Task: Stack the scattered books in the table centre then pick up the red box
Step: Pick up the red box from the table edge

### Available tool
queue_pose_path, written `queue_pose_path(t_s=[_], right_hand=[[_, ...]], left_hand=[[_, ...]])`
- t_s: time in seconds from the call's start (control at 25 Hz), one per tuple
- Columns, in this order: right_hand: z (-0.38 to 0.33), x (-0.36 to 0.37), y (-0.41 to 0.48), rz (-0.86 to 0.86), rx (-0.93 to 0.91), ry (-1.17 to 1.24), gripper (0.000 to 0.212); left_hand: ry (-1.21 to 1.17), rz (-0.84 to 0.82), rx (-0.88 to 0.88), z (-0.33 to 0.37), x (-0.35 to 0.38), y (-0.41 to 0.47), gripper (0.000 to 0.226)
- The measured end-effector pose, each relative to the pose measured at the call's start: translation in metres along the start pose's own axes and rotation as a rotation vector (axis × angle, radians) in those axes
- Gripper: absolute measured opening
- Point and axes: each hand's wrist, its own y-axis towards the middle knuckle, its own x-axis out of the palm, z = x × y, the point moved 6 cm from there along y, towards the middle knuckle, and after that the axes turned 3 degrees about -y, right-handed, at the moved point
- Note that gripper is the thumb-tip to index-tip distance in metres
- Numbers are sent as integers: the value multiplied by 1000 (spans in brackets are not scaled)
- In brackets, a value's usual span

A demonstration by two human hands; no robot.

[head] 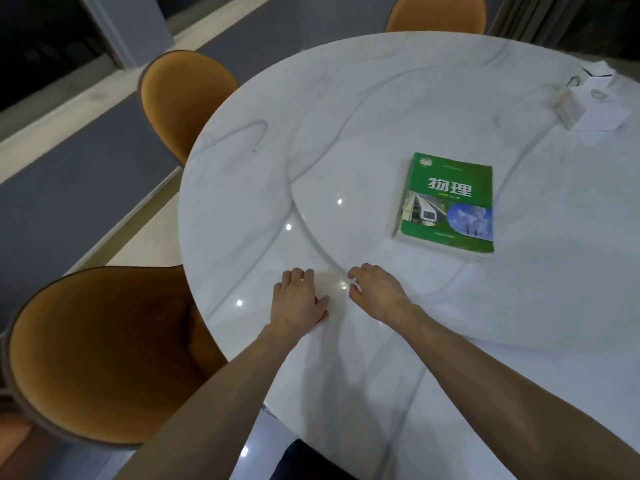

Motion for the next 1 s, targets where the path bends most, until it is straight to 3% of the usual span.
queue_pose_path(t_s=[0.2, 0.32, 0.72, 1.0], right_hand=[[-29, 32, 15, -74, -9, 34, 36], [-37, 48, 22, -112, 4, 35, 37], [-40, 63, 32, -88, 135, 358, 23], [-4, 27, 6, 44, 240, 536, 23]], left_hand=[[-81, -39, -96, -33, 22, -16, 92], [-81, -22, -111, -43, 32, -18, 100], [-212, 83, -15, -43, 37, -20, 80], [-281, 41, 188, 4, 10, -18, 77]])
